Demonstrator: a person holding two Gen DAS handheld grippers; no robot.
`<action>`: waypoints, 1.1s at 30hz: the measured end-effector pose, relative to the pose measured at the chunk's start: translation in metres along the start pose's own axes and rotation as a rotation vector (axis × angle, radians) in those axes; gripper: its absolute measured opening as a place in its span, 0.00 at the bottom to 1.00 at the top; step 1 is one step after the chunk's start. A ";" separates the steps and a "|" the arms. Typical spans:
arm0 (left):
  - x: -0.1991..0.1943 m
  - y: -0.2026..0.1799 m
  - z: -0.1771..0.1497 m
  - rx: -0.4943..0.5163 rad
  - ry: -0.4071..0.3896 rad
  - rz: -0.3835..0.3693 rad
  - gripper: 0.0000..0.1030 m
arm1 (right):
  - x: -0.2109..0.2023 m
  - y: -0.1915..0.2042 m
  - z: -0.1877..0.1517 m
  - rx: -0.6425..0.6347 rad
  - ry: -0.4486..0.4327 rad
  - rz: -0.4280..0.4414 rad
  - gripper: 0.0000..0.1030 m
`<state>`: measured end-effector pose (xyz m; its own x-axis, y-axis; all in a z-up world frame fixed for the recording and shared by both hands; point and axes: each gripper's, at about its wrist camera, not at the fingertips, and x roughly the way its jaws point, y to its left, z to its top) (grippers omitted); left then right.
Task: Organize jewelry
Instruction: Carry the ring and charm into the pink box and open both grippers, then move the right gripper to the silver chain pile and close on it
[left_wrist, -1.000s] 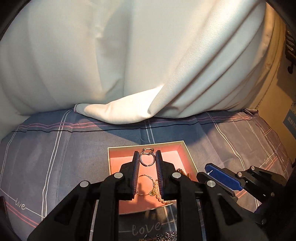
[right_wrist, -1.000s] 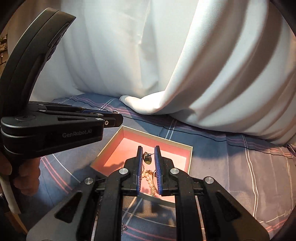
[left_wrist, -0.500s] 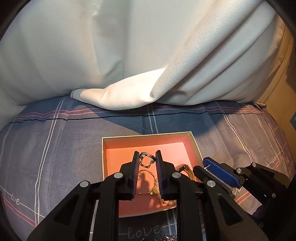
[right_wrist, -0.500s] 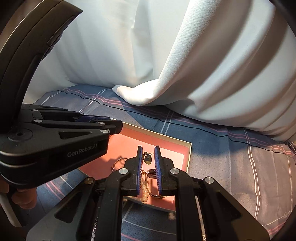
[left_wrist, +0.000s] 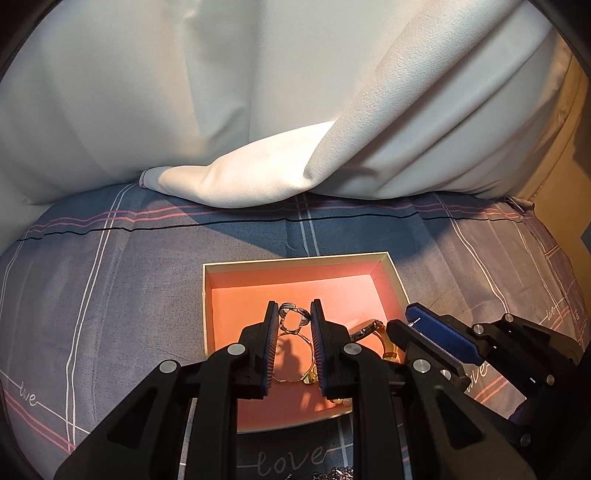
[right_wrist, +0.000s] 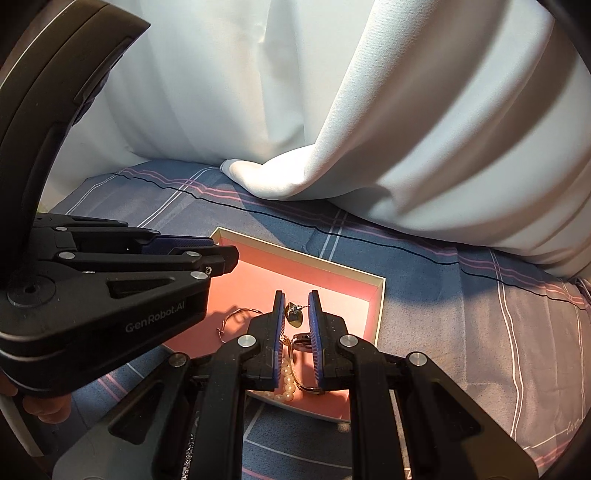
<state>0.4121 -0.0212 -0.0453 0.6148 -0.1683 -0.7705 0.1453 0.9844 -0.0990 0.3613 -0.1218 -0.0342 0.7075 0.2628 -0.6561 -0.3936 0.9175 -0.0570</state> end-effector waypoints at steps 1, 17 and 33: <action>0.001 0.000 0.000 -0.001 0.001 0.000 0.17 | 0.001 0.000 0.000 -0.001 0.005 0.001 0.13; -0.009 0.008 -0.018 -0.011 -0.028 0.022 0.86 | -0.005 0.014 -0.050 -0.034 0.069 0.027 0.68; -0.018 0.022 -0.176 0.069 0.122 0.056 0.85 | -0.023 0.036 -0.163 0.036 0.168 0.093 0.71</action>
<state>0.2679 0.0123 -0.1441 0.5257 -0.1014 -0.8446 0.1690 0.9855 -0.0132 0.2353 -0.1437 -0.1441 0.5600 0.2964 -0.7737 -0.4295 0.9024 0.0348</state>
